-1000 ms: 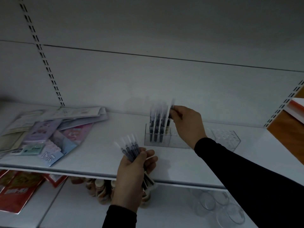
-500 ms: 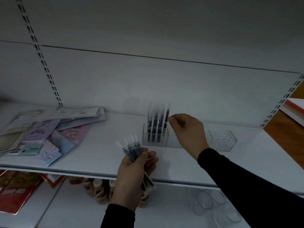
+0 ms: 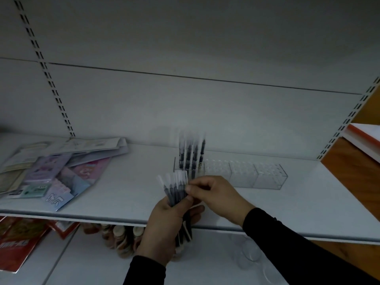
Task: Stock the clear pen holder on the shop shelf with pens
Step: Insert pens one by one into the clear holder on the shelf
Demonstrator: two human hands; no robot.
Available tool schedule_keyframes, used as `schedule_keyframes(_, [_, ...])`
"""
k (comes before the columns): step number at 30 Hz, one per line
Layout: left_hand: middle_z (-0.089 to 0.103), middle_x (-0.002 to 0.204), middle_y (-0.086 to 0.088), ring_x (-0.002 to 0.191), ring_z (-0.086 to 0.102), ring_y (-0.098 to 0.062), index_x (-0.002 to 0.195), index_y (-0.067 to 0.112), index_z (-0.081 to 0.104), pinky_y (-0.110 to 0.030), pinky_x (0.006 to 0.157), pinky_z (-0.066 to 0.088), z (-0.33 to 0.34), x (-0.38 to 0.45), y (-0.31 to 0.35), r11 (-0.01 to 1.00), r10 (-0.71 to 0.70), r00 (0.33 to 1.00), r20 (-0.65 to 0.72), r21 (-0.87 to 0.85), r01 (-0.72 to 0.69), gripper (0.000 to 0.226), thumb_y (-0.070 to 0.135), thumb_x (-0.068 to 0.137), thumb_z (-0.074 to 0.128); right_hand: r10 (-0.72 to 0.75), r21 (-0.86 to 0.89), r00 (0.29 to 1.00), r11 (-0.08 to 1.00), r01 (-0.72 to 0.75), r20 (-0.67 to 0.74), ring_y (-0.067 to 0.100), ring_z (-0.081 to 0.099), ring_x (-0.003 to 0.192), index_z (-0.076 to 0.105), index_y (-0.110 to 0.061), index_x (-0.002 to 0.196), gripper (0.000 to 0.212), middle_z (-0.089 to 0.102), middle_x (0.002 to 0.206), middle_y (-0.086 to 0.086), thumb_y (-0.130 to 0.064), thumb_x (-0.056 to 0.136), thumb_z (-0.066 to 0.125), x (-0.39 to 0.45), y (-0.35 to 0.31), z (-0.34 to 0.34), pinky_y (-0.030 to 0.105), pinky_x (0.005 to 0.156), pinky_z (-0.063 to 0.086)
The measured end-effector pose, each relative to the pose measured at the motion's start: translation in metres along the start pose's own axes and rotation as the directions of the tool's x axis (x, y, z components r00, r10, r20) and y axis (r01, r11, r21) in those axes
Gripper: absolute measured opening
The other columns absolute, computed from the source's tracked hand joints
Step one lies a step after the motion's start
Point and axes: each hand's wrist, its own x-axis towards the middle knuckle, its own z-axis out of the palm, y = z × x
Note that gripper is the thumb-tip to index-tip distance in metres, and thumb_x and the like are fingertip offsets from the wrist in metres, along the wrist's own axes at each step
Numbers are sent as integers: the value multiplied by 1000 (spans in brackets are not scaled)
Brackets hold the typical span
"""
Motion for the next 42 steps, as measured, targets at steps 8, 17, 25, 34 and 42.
schedule_keyframes(8, [75, 90, -16, 82, 72, -25, 100, 2, 66, -32, 69, 55, -1, 6, -4, 1000, 13, 993, -115, -8, -15, 15, 10, 94, 55, 26, 255, 987, 967, 16, -161, 9, 66, 75, 74, -14, 85, 6, 72, 78, -1, -17, 87, 70, 4, -2, -9, 21, 73, 56])
schedule_keyframes(17, [56, 56, -6, 49, 56, -18, 82, 7, 57, -29, 53, 48, -5, 9, -2, 996, 22, 970, -244, -75, -41, 12, 8, 94, 56, -129, 259, 823, 912, 317, -554, 10, 70, 71, 72, -9, 95, 9, 74, 78, 1, -14, 90, 67, 23, -27, -46, 20, 69, 56])
schedule_keyframes(25, [37, 52, 0, 47, 35, -15, 76, 14, 45, -25, 43, 31, -9, 7, -2, 999, 34, 980, -197, 2, -34, 22, 14, 93, 59, -199, 125, 777, 934, 335, -598, 17, 71, 82, 72, -14, 99, 12, 74, 87, 2, -18, 89, 68, 42, -29, -49, 33, 84, 58])
schedule_keyframes(34, [45, 61, -6, 51, 43, -18, 80, 11, 48, -27, 46, 34, -6, 8, 1, 996, -42, 974, -225, -81, 24, 14, 7, 91, 55, -230, -4, 767, 959, 285, -599, 8, 70, 77, 72, -15, 102, 15, 73, 85, -7, -22, 90, 68, 50, -23, -41, 27, 82, 58])
schedule_keyframes(42, [51, 71, -13, 60, 48, -24, 96, 4, 56, -33, 56, 40, -6, 7, 1, 998, 62, 975, -214, -9, -66, 11, 4, 98, 46, -241, -90, 779, 968, 233, -579, 13, 71, 81, 73, -11, 103, 18, 72, 84, -6, -22, 91, 66, 51, -13, -33, 21, 80, 57])
